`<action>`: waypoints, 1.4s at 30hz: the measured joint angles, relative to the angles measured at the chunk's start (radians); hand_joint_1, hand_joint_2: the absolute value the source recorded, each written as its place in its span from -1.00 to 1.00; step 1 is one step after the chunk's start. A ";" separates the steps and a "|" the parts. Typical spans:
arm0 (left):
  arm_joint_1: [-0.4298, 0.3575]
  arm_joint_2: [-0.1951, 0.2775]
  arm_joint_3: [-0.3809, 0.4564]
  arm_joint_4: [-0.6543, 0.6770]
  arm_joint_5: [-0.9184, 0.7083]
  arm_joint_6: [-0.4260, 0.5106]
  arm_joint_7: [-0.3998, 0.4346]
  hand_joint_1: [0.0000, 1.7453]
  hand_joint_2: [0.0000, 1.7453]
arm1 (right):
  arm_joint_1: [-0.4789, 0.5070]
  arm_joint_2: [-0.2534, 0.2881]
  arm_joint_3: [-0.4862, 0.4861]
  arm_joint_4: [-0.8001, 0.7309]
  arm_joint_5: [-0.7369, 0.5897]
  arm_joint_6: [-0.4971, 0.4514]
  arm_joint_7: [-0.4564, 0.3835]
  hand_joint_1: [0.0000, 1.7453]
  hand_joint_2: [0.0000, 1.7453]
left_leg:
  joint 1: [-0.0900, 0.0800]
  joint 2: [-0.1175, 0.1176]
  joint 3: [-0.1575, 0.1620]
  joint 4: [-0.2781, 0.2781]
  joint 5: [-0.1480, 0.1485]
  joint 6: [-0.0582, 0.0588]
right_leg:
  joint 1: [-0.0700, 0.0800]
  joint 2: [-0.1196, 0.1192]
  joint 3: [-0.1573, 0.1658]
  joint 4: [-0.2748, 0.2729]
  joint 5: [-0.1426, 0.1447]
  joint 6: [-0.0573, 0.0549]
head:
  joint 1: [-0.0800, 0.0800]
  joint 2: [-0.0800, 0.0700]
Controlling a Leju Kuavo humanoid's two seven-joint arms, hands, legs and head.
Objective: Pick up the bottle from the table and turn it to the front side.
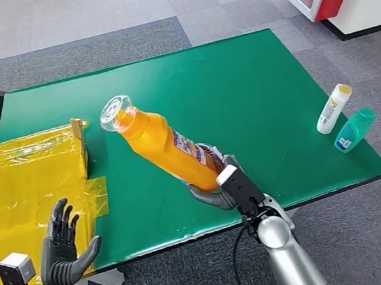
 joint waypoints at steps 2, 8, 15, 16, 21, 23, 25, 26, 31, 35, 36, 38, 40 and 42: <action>-0.006 0.000 0.000 0.000 0.027 -0.015 0.008 -1.00 1.00 | 0.003 0.005 0.000 0.002 -0.003 0.008 -0.011 1.00 1.00 | 0.000 0.000 0.000 0.000 0.000 0.000 | 0.000 0.000 0.000 0.000 0.000 0.000 | 0.000 0.000; -0.090 0.005 -0.046 0.000 0.140 -0.058 0.082 -1.00 1.00 | 0.006 0.016 0.069 0.093 0.102 -0.089 -0.071 1.00 1.00 | 0.000 0.000 0.000 0.000 0.001 -0.001 | 0.000 0.000 0.000 0.000 0.000 0.000 | 0.000 0.000; -0.201 0.068 -0.198 0.008 0.265 -0.127 0.125 -1.00 1.00 | -0.009 0.017 0.178 0.226 0.193 -0.172 -0.113 1.00 1.00 | 0.000 0.000 0.000 0.000 0.001 -0.001 | 0.000 0.000 0.000 0.000 0.001 0.000 | 0.000 0.000; -0.213 0.081 -0.219 0.011 0.279 -0.134 0.125 -1.00 1.00 | -0.011 0.017 0.190 0.237 0.199 -0.179 -0.115 1.00 1.00 | 0.000 0.000 0.000 0.000 0.001 -0.001 | 0.000 0.000 0.000 0.000 0.001 0.000 | 0.000 0.000; -0.256 0.146 -0.307 0.034 0.331 -0.163 0.119 -1.00 1.00 | -0.018 0.018 0.227 0.275 0.215 -0.199 -0.118 1.00 1.00 | 0.000 0.000 0.000 0.000 0.001 -0.001 | 0.000 0.000 0.000 0.000 0.000 0.000 | 0.000 0.000; -0.266 0.168 -0.335 0.046 0.345 -0.169 0.118 -1.00 1.00 | -0.021 0.018 0.241 0.284 0.230 -0.205 -0.123 1.00 1.00 | 0.000 0.000 0.000 0.000 0.001 -0.001 | 0.000 0.000 0.000 0.000 0.000 -0.001 | 0.000 0.000; -0.274 0.184 -0.356 0.059 0.353 -0.172 0.116 -1.00 1.00 | -0.023 0.019 0.254 0.290 0.245 -0.214 -0.128 1.00 1.00 | 0.000 0.000 0.000 0.000 0.001 -0.001 | 0.000 0.000 0.000 0.000 0.000 -0.001 | 0.000 0.000; -0.276 0.191 -0.366 0.066 0.357 -0.172 0.115 -1.00 1.00 | -0.024 0.019 0.261 0.292 0.250 -0.217 -0.130 1.00 1.00 | 0.000 0.000 0.000 0.000 0.001 -0.001 | 0.000 0.000 0.000 0.000 0.000 -0.001 | 0.000 0.000; -0.281 0.216 -0.395 0.092 0.364 -0.173 0.111 -1.00 1.00 | -0.027 0.019 0.280 0.299 0.257 -0.222 -0.131 1.00 1.00 | 0.000 0.000 0.000 0.000 0.001 -0.001 | 0.000 0.000 0.000 0.000 0.000 -0.001 | 0.000 0.000; -0.284 0.227 -0.407 0.106 0.364 -0.173 0.110 0.51 1.00 | -0.029 0.019 0.286 0.302 0.257 -0.223 -0.131 0.11 1.00 | 0.000 0.000 0.000 0.000 0.001 -0.001 | 0.000 0.000 0.000 0.000 0.000 -0.001 | 0.000 0.000; -0.285 0.229 -0.409 0.107 0.365 -0.171 0.110 1.00 1.00 | -0.029 0.019 0.287 0.303 0.256 -0.224 -0.130 -0.38 1.00 | 0.000 0.000 0.000 0.000 0.001 -0.001 | 0.000 0.000 0.000 0.000 0.000 -0.001 | 0.000 0.000; -0.285 0.231 -0.414 0.109 0.362 -0.162 0.111 1.00 1.00 | -0.029 0.019 0.287 0.303 0.255 -0.226 -0.130 -0.94 1.00 | 0.000 0.000 0.000 0.000 0.001 -0.001 | 0.000 0.000 0.000 0.000 0.000 -0.001 | 0.000 0.000; -0.285 0.233 -0.418 0.109 0.353 -0.147 0.114 1.00 1.00 | -0.029 0.019 0.288 0.301 0.254 -0.227 -0.129 -1.00 1.00 | 0.000 0.000 0.000 0.000 0.001 -0.001 | 0.000 0.000 0.000 0.000 0.000 -0.001 | 0.000 0.000; -0.285 0.233 -0.424 0.109 0.334 -0.129 0.119 1.00 1.00 | -0.028 0.019 0.292 0.297 0.253 -0.227 -0.128 -1.00 1.00 | 0.000 0.000 0.000 0.000 0.001 -0.001 | 0.000 0.000 0.000 0.000 0.000 -0.001 | 0.000 0.000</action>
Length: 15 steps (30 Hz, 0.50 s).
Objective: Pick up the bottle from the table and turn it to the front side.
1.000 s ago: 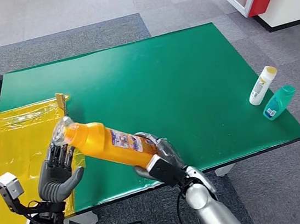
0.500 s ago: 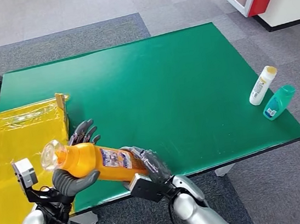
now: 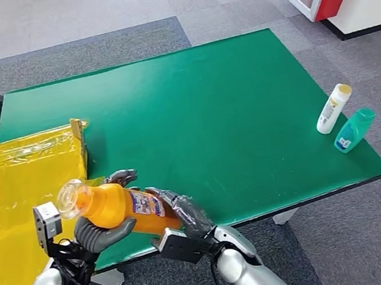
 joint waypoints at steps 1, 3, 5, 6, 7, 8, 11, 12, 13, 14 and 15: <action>0.000 0.000 -0.002 0.000 -0.013 0.011 0.003 1.00 1.00 | 0.001 0.000 0.001 -0.004 -0.001 0.000 0.001 -1.00 1.00 | 0.000 0.000 0.000 0.000 0.000 0.000 | 0.000 0.000 0.000 0.000 0.000 0.000 | 0.000 0.000; 0.000 0.001 -0.006 -0.002 -0.033 0.027 0.007 1.00 1.00 | 0.001 0.000 0.001 -0.013 -0.002 0.001 0.003 -1.00 1.00 | 0.000 0.000 0.000 0.000 0.000 0.000 | 0.000 0.000 0.000 0.000 0.000 0.000 | 0.000 0.000; 0.001 0.002 -0.008 -0.007 -0.046 0.033 0.009 1.00 1.00 | 0.002 0.000 0.000 -0.022 -0.003 0.001 0.007 -1.00 1.00 | 0.000 0.000 0.000 0.000 0.000 0.000 | 0.000 0.000 0.000 0.000 0.000 0.000 | 0.000 0.000; 0.001 0.004 -0.010 -0.012 -0.049 0.034 0.010 1.00 1.00 | 0.003 0.000 -0.001 -0.026 -0.004 0.001 0.009 -1.00 1.00 | 0.000 0.000 0.000 0.000 0.000 0.000 | 0.000 0.000 0.000 0.000 0.000 0.000 | 0.000 0.000; 0.001 0.006 -0.011 -0.018 -0.051 0.035 0.010 1.00 1.00 | 0.003 0.000 -0.002 -0.029 -0.005 0.001 0.010 -1.00 1.00 | 0.000 0.000 0.000 0.000 0.000 0.000 | 0.000 0.000 0.000 0.000 0.000 0.000 | 0.000 0.000; 0.001 0.009 -0.012 -0.025 -0.053 0.036 0.011 1.00 1.00 | 0.004 0.000 -0.002 -0.033 -0.006 0.001 0.012 -1.00 1.00 | 0.000 0.000 0.000 0.000 0.000 0.000 | 0.000 0.000 0.000 0.000 0.000 0.000 | 0.000 0.000; 0.004 0.025 -0.015 -0.059 -0.089 0.060 0.019 1.00 1.00 | 0.011 -0.001 -0.009 -0.046 -0.010 -0.001 0.017 -1.00 1.00 | 0.000 0.000 0.000 0.000 0.000 0.000 | 0.000 0.000 0.000 0.000 0.000 0.000 | 0.000 0.000; 0.006 0.034 -0.015 -0.076 -0.135 0.086 0.030 1.00 1.00 | 0.014 -0.002 -0.016 -0.052 -0.012 -0.003 0.019 -1.00 1.00 | 0.000 0.000 0.000 0.000 0.000 0.000 | 0.000 0.000 0.000 0.000 0.000 0.000 | 0.000 0.000; 0.007 0.044 -0.015 -0.094 -0.201 0.120 0.045 1.00 1.00 | 0.019 -0.003 -0.025 -0.061 -0.013 -0.006 0.023 -1.00 1.00 | 0.000 0.000 0.000 0.000 0.000 0.000 | 0.000 0.000 0.000 0.000 0.000 0.000 | 0.000 0.000; 0.008 0.053 -0.016 -0.113 -0.274 0.157 0.064 1.00 1.00 | 0.025 -0.004 -0.036 -0.070 -0.014 -0.009 0.026 -1.00 1.00 | 0.000 0.000 0.000 0.000 0.000 0.000 | 0.000 0.000 0.000 0.000 0.000 0.000 | 0.000 0.000; 0.008 0.062 -0.016 -0.131 -0.342 0.188 0.082 1.00 1.00 | 0.030 -0.005 -0.048 -0.079 -0.015 -0.011 0.028 -1.00 1.00 | 0.000 0.000 0.000 0.000 0.000 0.000 | 0.000 0.000 0.000 0.000 0.000 0.000 | 0.000 0.000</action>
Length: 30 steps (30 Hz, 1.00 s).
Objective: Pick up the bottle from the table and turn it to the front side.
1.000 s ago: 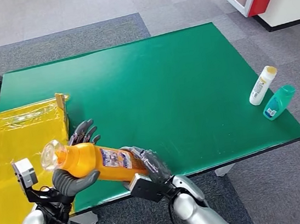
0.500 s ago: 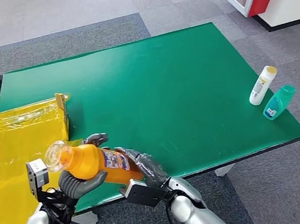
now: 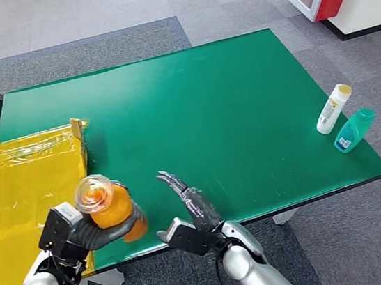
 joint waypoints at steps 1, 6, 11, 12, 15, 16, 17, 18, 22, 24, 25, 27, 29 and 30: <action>0.000 0.008 0.000 -0.017 -0.046 0.020 0.012 1.00 1.00 | 0.005 -0.001 -0.010 -0.008 0.000 -0.001 0.002 -1.00 1.00 | 0.000 0.000 0.000 0.000 0.000 0.000 | 0.000 0.000 0.000 0.000 0.000 0.000 | 0.000 0.000; -0.003 0.032 -0.002 -0.077 -0.252 0.074 0.090 1.00 1.00 | 0.022 -0.004 -0.049 -0.041 -0.002 -0.002 0.009 -1.00 1.00 | 0.000 0.000 0.000 0.000 0.000 0.000 | 0.000 0.000 0.000 0.000 0.000 0.000 | 0.000 0.000; -0.052 0.089 -0.006 -0.120 -0.645 0.037 0.293 1.00 1.00 | 0.053 -0.004 -0.138 -0.105 -0.013 0.012 0.018 -1.00 1.00 | 0.000 0.000 0.000 0.000 0.001 -0.001 | 0.000 0.000 0.000 0.000 0.000 0.000 | 0.000 0.000; -0.069 0.105 -0.007 -0.122 -0.701 0.011 0.322 1.00 1.00 | 0.057 -0.004 -0.159 -0.118 -0.015 0.019 0.018 -1.00 1.00 | 0.000 0.000 0.000 0.000 0.001 -0.001 | 0.000 0.000 0.000 0.000 0.001 0.000 | 0.000 0.000; -0.120 0.147 -0.014 -0.113 -0.841 -0.072 0.366 1.00 1.00 | 0.066 -0.004 -0.213 -0.147 -0.016 0.041 0.013 -1.00 1.00 | 0.000 0.000 0.000 0.000 0.001 -0.001 | 0.000 0.000 -0.001 0.000 0.001 -0.001 | 0.000 0.000; -0.138 0.159 -0.020 -0.102 -0.877 -0.101 0.371 1.00 1.00 | 0.067 -0.004 -0.226 -0.152 -0.015 0.047 0.010 -1.00 1.00 | 0.000 0.000 0.000 0.000 0.001 -0.001 | 0.000 0.000 -0.001 0.000 0.001 -0.001 | 0.000 0.000; -0.153 0.172 -0.027 -0.085 -0.908 -0.127 0.373 1.00 1.00 | 0.067 -0.004 -0.236 -0.155 -0.014 0.053 0.006 -1.00 1.00 | 0.000 0.000 0.000 0.000 0.001 -0.001 | 0.000 0.000 -0.001 0.000 0.001 -0.001 | 0.000 0.000; -0.166 0.185 -0.035 -0.064 -0.934 -0.145 0.373 1.00 1.00 | 0.067 -0.004 -0.243 -0.156 -0.014 0.058 0.003 -1.00 1.00 | 0.000 0.000 0.000 0.000 0.001 -0.001 | 0.000 0.000 -0.001 0.000 0.001 -0.001 | 0.000 0.000; -0.195 0.214 -0.066 0.030 -1.011 -0.158 0.369 1.00 1.00 | 0.067 -0.004 -0.258 -0.156 -0.014 0.063 -0.003 -1.00 1.00 | 0.000 0.000 0.000 0.000 0.001 -0.002 | 0.000 0.000 -0.001 0.000 0.001 -0.001 | 0.000 0.000; -0.202 0.220 -0.078 0.066 -1.040 -0.161 0.369 1.00 1.00 | 0.066 -0.004 -0.261 -0.156 -0.014 0.064 -0.003 -1.00 1.00 | 0.000 0.000 0.000 0.000 0.001 -0.002 | 0.000 0.000 -0.001 0.000 0.001 -0.001 | 0.000 0.000; -0.205 0.223 -0.084 0.082 -1.056 -0.164 0.368 1.00 1.00 | 0.066 -0.004 -0.261 -0.155 -0.014 0.064 -0.003 -1.00 1.00 | 0.000 0.000 0.000 0.000 0.001 -0.002 | 0.000 0.000 -0.001 0.000 0.001 -0.001 | 0.000 0.000; -0.211 0.227 -0.095 0.117 -1.085 -0.172 0.362 1.00 1.00 | 0.065 -0.004 -0.261 -0.153 -0.015 0.066 -0.005 -1.00 1.00 | 0.000 0.000 0.000 0.000 0.001 -0.002 | 0.000 0.000 -0.001 0.000 0.001 -0.001 | 0.000 0.000; -0.213 0.230 -0.103 0.157 -1.109 -0.173 0.348 1.00 1.00 | 0.063 -0.004 -0.261 -0.149 -0.019 0.068 -0.008 -1.00 1.00 | 0.000 0.000 0.000 0.000 0.001 -0.002 | 0.000 0.000 -0.001 0.000 0.001 -0.001 | 0.000 0.000; -0.213 0.231 -0.106 0.178 -1.123 -0.166 0.342 1.00 1.00 | 0.063 -0.004 -0.261 -0.146 -0.022 0.070 -0.010 -1.00 1.00 | 0.000 0.001 0.000 0.000 0.001 -0.002 | 0.000 0.000 -0.001 0.000 0.001 -0.001 | 0.000 0.000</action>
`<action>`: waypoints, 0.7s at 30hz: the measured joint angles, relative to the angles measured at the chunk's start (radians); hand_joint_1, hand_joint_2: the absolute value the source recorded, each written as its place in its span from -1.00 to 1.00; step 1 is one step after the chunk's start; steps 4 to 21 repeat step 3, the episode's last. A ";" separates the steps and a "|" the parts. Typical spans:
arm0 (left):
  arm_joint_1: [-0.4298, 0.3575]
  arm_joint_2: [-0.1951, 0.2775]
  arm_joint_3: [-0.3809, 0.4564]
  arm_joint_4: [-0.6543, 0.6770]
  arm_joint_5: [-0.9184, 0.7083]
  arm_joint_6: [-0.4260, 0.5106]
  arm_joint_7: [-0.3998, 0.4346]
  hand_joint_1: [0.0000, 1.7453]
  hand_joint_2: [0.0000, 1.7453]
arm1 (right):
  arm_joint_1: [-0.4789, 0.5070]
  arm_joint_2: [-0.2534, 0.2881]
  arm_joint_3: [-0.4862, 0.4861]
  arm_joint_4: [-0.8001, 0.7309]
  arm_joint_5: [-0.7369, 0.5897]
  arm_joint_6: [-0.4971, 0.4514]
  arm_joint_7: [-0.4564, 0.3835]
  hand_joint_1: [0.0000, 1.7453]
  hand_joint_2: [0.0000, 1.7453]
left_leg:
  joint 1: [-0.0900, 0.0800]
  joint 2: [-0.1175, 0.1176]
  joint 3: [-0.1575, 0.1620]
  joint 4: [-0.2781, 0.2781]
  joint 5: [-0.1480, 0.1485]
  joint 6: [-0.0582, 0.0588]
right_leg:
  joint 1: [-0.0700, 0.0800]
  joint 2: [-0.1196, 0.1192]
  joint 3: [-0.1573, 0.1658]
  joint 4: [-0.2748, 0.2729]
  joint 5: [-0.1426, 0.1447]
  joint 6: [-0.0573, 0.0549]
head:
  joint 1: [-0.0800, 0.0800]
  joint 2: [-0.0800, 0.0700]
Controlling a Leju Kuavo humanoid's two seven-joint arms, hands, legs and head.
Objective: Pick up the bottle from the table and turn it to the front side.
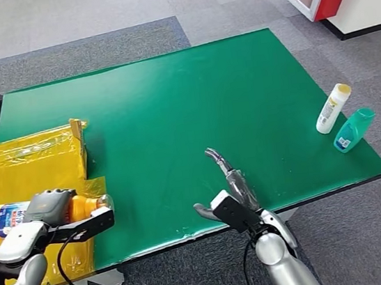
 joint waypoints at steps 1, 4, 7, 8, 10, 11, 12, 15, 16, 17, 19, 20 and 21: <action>0.001 0.000 -0.003 0.022 -0.015 0.013 -0.004 1.00 1.00 | 0.000 0.000 0.000 0.003 -0.003 0.002 -0.002 -1.00 1.00 | 0.000 0.000 0.000 0.000 0.000 0.000 | 0.000 0.000 0.000 0.000 0.000 0.000 | 0.000 0.000; 0.003 0.000 -0.006 0.054 -0.038 0.038 -0.006 1.00 1.00 | -0.001 0.000 0.000 0.008 -0.008 0.004 -0.003 -1.00 1.00 | 0.000 0.000 0.000 0.000 0.000 0.000 | 0.000 0.000 0.000 0.000 0.000 0.000 | 0.000 0.000; 0.003 0.000 -0.006 0.054 -0.038 0.038 -0.006 1.00 1.00 | -0.001 0.000 0.000 0.008 -0.008 0.004 -0.003 -1.00 1.00 | 0.000 0.000 0.000 0.000 0.000 0.000 | 0.000 0.000 0.000 0.000 0.000 0.000 | 0.000 0.000; 0.003 0.000 -0.006 0.054 -0.038 0.038 -0.006 1.00 1.00 | -0.001 0.000 0.000 0.008 -0.008 0.004 -0.003 -1.00 1.00 | 0.000 0.000 0.000 0.000 0.000 0.000 | 0.000 0.000 0.000 0.000 0.000 0.000 | 0.000 0.000; 0.003 0.000 -0.006 0.054 -0.038 0.038 -0.006 1.00 1.00 | -0.001 0.000 0.000 0.008 -0.008 0.004 -0.003 -1.00 1.00 | 0.000 0.000 0.000 0.000 0.000 0.000 | 0.000 0.000 0.000 0.000 0.000 0.000 | 0.000 0.000; 0.003 0.000 -0.006 0.054 -0.038 0.038 -0.006 1.00 1.00 | -0.001 0.000 0.000 0.008 -0.008 0.004 -0.003 -1.00 1.00 | 0.000 0.000 0.000 0.000 0.000 0.000 | 0.000 0.000 0.000 0.000 0.000 0.000 | 0.000 0.000; 0.003 0.000 -0.006 0.054 -0.038 0.038 -0.006 1.00 1.00 | -0.001 0.000 0.000 0.008 -0.008 0.004 -0.003 -1.00 1.00 | 0.000 0.000 0.000 0.000 0.000 0.000 | 0.000 0.000 0.000 0.000 0.000 0.000 | 0.000 0.000; 0.003 0.000 -0.006 0.054 -0.038 0.038 -0.006 1.00 1.00 | -0.001 0.000 0.000 0.008 -0.008 0.004 -0.003 -1.00 1.00 | 0.000 0.000 0.000 0.000 0.000 0.000 | 0.000 0.000 0.000 0.000 0.000 0.000 | 0.000 0.000; 0.003 0.000 -0.006 0.054 -0.038 0.038 -0.006 1.00 1.00 | -0.001 0.000 0.000 0.008 -0.008 0.004 -0.003 -1.00 1.00 | 0.000 0.000 0.000 0.000 0.000 0.000 | 0.000 0.000 0.000 0.000 0.000 0.000 | 0.000 0.000; 0.003 0.000 -0.006 0.054 -0.038 0.038 -0.006 1.00 1.00 | -0.001 0.000 0.000 0.008 -0.008 0.004 -0.003 -1.00 1.00 | 0.000 0.000 0.000 0.000 0.000 0.000 | 0.000 0.000 0.000 0.000 0.000 0.000 | 0.000 0.000; 0.003 0.000 -0.006 0.054 -0.038 0.038 -0.006 1.00 1.00 | -0.001 0.000 0.000 0.008 -0.008 0.004 -0.003 -1.00 1.00 | 0.000 0.000 0.000 0.000 0.000 0.000 | 0.000 0.000 0.000 0.000 0.000 0.000 | 0.000 0.000; 0.003 0.000 -0.006 0.054 -0.038 0.038 -0.006 1.00 1.00 | -0.001 0.000 0.000 0.008 -0.008 0.004 -0.003 -1.00 1.00 | 0.000 0.000 0.000 0.000 0.000 0.000 | 0.000 0.000 0.000 0.000 0.000 0.000 | 0.000 0.000; 0.003 0.000 -0.006 0.054 -0.038 0.038 -0.006 1.00 1.00 | -0.001 0.000 0.000 0.008 -0.008 0.004 -0.003 -1.00 1.00 | 0.000 0.000 0.000 0.000 0.000 0.000 | 0.000 0.000 0.000 0.000 0.000 0.000 | 0.000 0.000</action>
